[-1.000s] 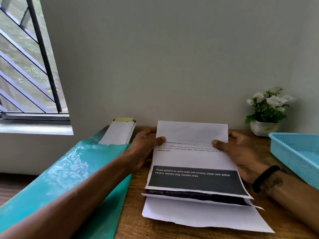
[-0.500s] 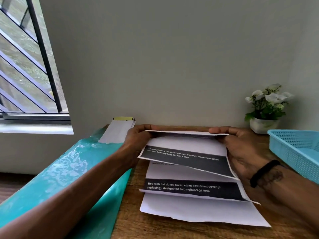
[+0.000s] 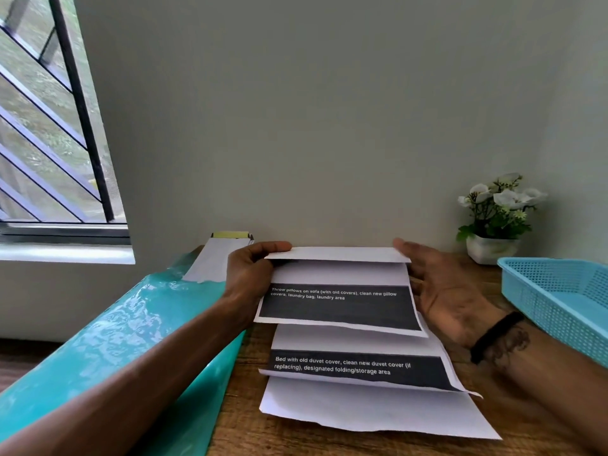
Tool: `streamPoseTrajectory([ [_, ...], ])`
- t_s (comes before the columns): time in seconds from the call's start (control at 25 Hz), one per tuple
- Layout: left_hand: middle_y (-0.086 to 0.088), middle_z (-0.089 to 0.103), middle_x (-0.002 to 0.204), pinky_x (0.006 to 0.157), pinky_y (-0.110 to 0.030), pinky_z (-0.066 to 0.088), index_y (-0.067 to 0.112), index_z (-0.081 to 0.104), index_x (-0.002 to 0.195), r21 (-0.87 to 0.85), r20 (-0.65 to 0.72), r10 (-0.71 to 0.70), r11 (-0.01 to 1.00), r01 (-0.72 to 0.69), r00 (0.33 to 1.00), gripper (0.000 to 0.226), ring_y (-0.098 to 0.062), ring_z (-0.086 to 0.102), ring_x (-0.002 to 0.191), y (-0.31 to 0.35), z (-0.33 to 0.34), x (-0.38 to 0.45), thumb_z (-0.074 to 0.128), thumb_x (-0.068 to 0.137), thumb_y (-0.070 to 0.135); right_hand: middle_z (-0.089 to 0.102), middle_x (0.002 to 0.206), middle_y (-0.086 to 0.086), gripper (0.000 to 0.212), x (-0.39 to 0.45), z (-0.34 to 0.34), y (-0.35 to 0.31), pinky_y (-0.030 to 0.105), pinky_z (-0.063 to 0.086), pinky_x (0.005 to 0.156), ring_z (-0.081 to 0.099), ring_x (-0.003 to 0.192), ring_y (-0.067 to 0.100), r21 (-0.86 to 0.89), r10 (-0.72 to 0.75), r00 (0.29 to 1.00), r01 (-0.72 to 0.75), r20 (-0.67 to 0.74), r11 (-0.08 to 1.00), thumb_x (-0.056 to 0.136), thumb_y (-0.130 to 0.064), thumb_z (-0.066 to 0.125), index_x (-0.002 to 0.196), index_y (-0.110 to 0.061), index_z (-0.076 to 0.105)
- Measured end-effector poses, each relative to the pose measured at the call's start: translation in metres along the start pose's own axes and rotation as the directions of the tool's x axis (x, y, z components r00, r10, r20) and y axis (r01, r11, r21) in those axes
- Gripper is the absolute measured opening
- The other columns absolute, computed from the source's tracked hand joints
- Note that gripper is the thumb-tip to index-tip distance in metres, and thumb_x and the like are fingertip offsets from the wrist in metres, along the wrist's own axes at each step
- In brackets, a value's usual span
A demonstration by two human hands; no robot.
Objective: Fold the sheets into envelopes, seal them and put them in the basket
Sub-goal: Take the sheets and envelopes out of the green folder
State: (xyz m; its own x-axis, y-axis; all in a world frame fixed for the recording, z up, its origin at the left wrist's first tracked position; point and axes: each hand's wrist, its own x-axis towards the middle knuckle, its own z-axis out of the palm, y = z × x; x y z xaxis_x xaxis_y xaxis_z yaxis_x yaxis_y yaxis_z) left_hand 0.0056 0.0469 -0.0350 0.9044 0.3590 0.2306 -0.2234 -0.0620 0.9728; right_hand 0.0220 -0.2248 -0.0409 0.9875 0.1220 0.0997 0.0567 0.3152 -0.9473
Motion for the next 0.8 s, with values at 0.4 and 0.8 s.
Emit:
streamPoseTrajectory([
  [0.4, -0.009, 0.081, 0.102, 0.075, -0.036, 0.06, 0.015, 0.072, 0.116, -0.19, 0.192, -0.184, 0.957, 0.221, 0.964, 0.034, -0.026, 0.076, 0.089, 0.012, -0.005, 0.001, 0.057, 0.104, 0.042, 0.079, 0.108, 0.019, 0.045, 0.004, -0.004, 0.005, 0.039, 0.061, 0.078, 0.078, 0.091, 0.033, -0.055, -0.047, 0.993, 0.041, -0.11, 0.998, 0.077, 0.0, 0.083, 0.12, -0.001, 0.068],
  [0.8, -0.013, 0.071, 0.12, 0.065, -0.028, 0.062, 0.015, 0.066, 0.126, -0.083, 0.301, -0.194, 0.97, 0.228, 0.934, 0.025, -0.029, 0.071, 0.1, 0.013, -0.008, 0.003, 0.059, 0.102, 0.009, 0.08, 0.086, 0.009, 0.02, 0.004, -0.003, -0.003, 0.026, 0.057, 0.049, 0.075, 0.062, 0.017, -0.053, -0.005, 0.99, -0.002, -0.142, 0.999, 0.092, 0.003, 0.07, 0.109, -0.008, 0.072],
])
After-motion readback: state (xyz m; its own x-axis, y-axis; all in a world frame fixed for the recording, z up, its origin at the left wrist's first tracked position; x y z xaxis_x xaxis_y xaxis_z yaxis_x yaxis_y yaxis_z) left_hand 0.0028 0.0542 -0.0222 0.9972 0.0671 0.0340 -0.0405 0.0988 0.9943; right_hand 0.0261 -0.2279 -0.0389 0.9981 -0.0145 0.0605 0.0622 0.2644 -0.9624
